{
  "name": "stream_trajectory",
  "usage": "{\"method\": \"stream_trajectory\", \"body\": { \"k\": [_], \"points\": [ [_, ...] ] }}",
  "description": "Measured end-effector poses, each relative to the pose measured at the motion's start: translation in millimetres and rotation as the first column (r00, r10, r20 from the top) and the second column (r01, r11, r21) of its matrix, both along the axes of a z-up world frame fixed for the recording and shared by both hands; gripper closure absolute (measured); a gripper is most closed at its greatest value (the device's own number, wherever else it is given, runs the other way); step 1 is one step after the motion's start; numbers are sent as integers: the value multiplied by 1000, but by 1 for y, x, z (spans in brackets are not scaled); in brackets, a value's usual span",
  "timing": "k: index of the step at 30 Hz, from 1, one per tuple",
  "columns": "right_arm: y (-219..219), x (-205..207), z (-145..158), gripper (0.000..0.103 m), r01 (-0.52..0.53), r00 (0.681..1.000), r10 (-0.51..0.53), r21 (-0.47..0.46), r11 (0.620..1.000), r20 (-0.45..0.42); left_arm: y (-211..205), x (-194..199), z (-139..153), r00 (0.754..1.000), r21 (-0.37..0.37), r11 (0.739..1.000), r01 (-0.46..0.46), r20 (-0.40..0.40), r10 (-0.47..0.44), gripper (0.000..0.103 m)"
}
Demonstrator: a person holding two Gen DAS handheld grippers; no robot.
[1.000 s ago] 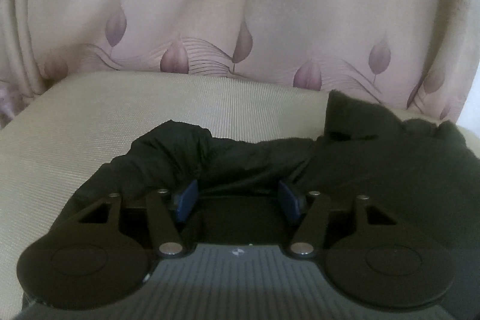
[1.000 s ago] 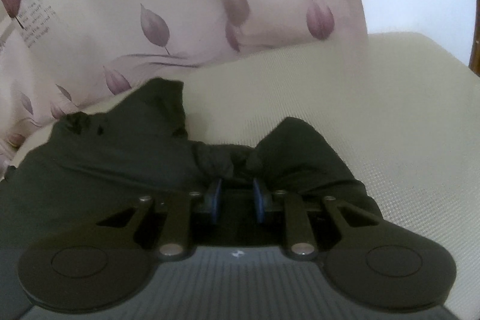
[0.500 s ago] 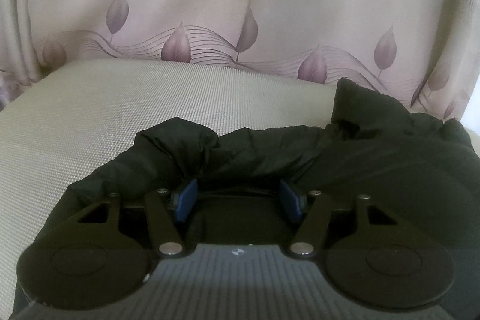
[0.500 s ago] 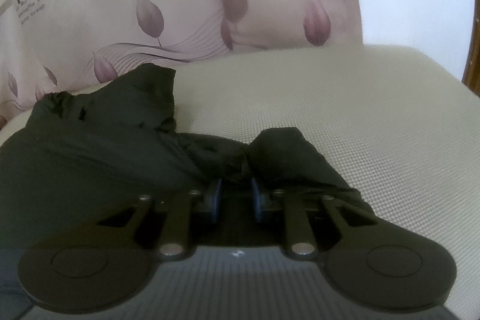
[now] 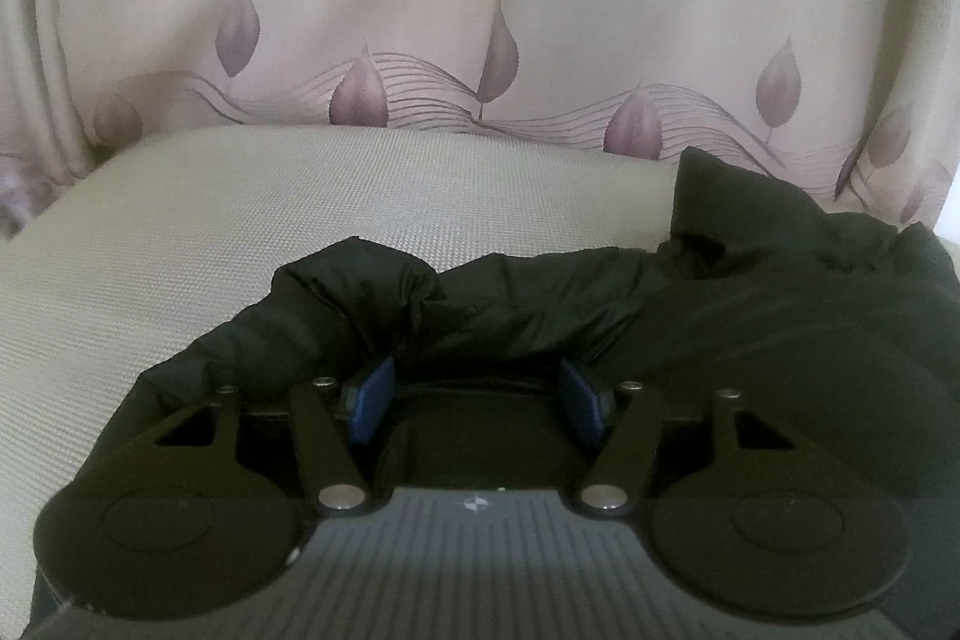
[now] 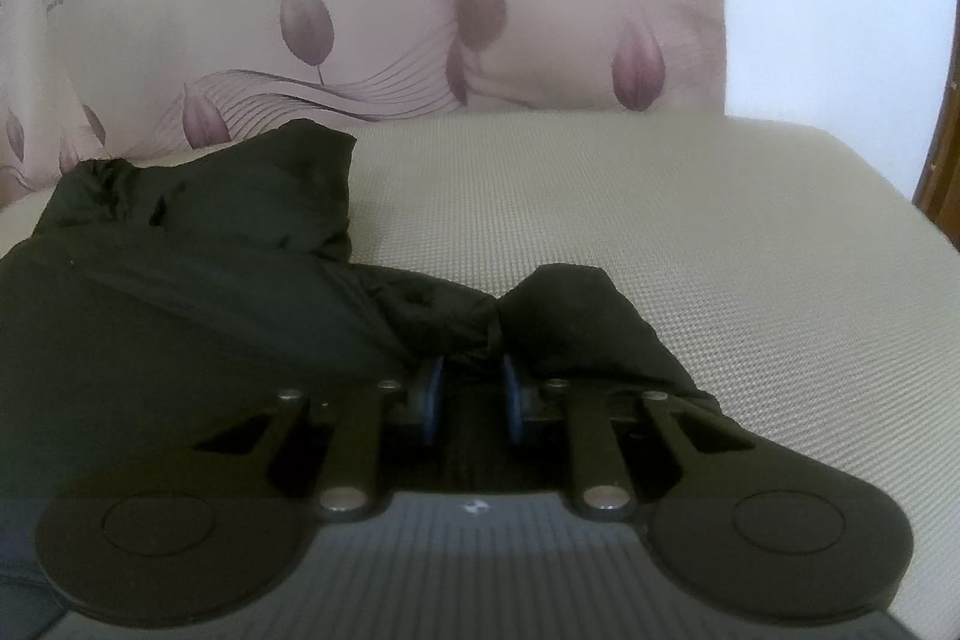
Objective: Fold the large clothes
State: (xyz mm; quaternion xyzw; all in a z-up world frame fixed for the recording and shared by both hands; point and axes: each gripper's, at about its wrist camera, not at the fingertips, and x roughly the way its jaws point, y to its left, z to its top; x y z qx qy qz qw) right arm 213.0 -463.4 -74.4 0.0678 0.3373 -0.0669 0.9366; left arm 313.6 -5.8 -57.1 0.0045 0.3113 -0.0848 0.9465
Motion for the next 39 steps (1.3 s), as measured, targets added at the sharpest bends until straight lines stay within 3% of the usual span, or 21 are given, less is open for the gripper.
{"method": "stream_trajectory", "body": {
  "k": [4,7,10,13,16,19,24,28,34,39],
  "points": [
    [-16,-4,15,80,28,1000,-28,69,997,-7,-9,-3,7,999,74,997,-26,19,25,31],
    [-16,-28,56,79,61,987,-67,45,997,148,-11,-6,15,999,107,993,-39,34,36,24],
    [11,-46,98,79,-100,965,82,60,993,248,-13,-13,24,998,120,992,-47,48,41,22],
    [52,-46,111,79,-273,938,242,102,956,248,-20,-22,34,998,125,992,-37,64,29,22],
    [100,-33,102,79,-371,913,350,68,926,209,-31,-32,41,997,136,991,-19,75,9,22],
    [131,-12,81,79,-396,913,386,56,916,133,-39,-38,45,997,132,991,-4,74,-6,22],
    [144,14,42,80,-332,943,332,122,935,18,-48,-38,39,999,124,992,-2,48,-4,23],
    [141,19,29,81,-287,952,301,194,938,-48,-47,-32,30,1000,106,994,-10,0,10,24],
    [132,17,15,81,-271,957,289,258,927,-35,-51,-28,26,1000,139,990,-25,-15,28,23],
    [115,14,35,79,-276,956,294,334,901,-3,-52,-32,33,999,143,989,-37,-12,39,25]
  ]
}}
